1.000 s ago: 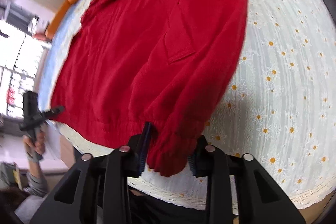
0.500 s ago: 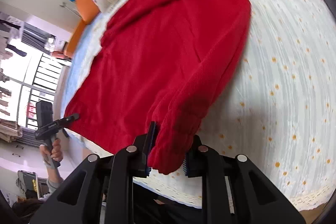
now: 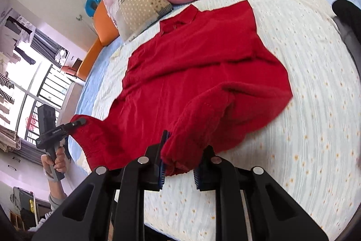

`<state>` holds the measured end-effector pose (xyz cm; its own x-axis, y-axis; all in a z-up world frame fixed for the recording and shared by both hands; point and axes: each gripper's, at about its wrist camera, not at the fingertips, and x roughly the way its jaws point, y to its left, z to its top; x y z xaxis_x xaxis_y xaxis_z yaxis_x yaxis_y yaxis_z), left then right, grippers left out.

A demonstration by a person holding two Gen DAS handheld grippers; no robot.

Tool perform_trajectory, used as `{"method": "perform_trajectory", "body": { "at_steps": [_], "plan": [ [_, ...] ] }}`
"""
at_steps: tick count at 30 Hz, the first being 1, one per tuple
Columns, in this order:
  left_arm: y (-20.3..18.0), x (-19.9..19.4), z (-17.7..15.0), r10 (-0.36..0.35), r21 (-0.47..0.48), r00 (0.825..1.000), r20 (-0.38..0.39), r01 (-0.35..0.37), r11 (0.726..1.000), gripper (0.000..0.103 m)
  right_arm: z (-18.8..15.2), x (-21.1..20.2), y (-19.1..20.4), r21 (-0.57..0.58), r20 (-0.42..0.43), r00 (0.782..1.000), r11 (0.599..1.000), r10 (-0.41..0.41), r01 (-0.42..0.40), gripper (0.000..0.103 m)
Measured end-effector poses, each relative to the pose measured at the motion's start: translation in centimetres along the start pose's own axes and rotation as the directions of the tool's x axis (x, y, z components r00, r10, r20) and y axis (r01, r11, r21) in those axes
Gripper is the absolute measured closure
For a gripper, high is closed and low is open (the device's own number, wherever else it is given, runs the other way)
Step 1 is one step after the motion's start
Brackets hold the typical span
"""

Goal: Fold large clothes
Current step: 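Lift the held hem with both tools and fold it toward the collar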

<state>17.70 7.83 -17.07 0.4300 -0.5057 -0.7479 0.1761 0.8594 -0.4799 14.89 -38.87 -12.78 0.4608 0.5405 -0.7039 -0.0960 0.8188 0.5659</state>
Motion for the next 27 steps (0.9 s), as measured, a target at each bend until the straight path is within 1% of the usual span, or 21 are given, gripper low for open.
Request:
{"method": "perform_trajectory", "body": {
  "at_steps": [3, 7, 11, 12, 17, 20, 23, 25, 27],
  "plan": [
    [0.3, 0.3, 2.3, 0.033, -0.003, 0.999, 0.021, -0.033, 0.999, 0.08, 2.0, 0.0, 0.0, 0.011, 0.013, 1.0, 1.0, -0.004, 0.004, 0.084],
    [0.8, 1.0, 5.3, 0.05, -0.02, 0.998, 0.04, -0.05, 0.999, 0.08, 4.4, 0.1, -0.2, 0.036, 0.038, 0.999, 0.999, -0.009, 0.008, 0.084],
    [1.1, 1.1, 8.7, 0.08, -0.017, 0.994, 0.074, -0.079, 0.997, 0.08, 8.2, 0.8, -0.8, 0.083, 0.073, 0.997, 0.996, -0.02, 0.014, 0.084],
    [1.3, 1.3, 10.1, 0.09, -0.019, 0.992, 0.09, -0.088, 0.996, 0.08, 9.0, 0.9, -0.9, 0.09, 0.084, 0.996, 0.996, -0.021, 0.014, 0.084],
    [2.7, 3.4, 15.5, 0.095, -0.071, 0.989, 0.116, -0.087, 0.994, 0.08, 14.6, 2.9, -1.5, 0.132, 0.141, 0.99, 0.991, -0.027, 0.008, 0.084],
    [3.5, 4.6, 18.1, 0.102, -0.083, 0.986, 0.135, -0.091, 0.992, 0.08, 17.5, 4.0, -1.9, 0.164, 0.162, 0.987, 0.986, -0.02, -0.007, 0.084],
    [3.9, 5.6, 20.4, 0.093, -0.099, 0.984, 0.154, -0.078, 0.992, 0.08, 20.5, 5.1, -1.7, 0.187, 0.187, 0.982, 0.982, -0.027, -0.009, 0.084],
    [4.3, 6.5, 22.2, 0.092, -0.108, 0.984, 0.151, -0.077, 0.991, 0.08, 22.2, 5.8, -1.7, 0.193, 0.196, 0.98, 0.981, -0.034, -0.005, 0.084],
    [4.6, 7.6, 24.1, 0.108, -0.109, 0.984, 0.142, -0.092, 0.99, 0.08, 24.3, 7.0, -1.8, 0.207, 0.199, 0.979, 0.978, -0.042, 0.0, 0.084]
  ]
}}
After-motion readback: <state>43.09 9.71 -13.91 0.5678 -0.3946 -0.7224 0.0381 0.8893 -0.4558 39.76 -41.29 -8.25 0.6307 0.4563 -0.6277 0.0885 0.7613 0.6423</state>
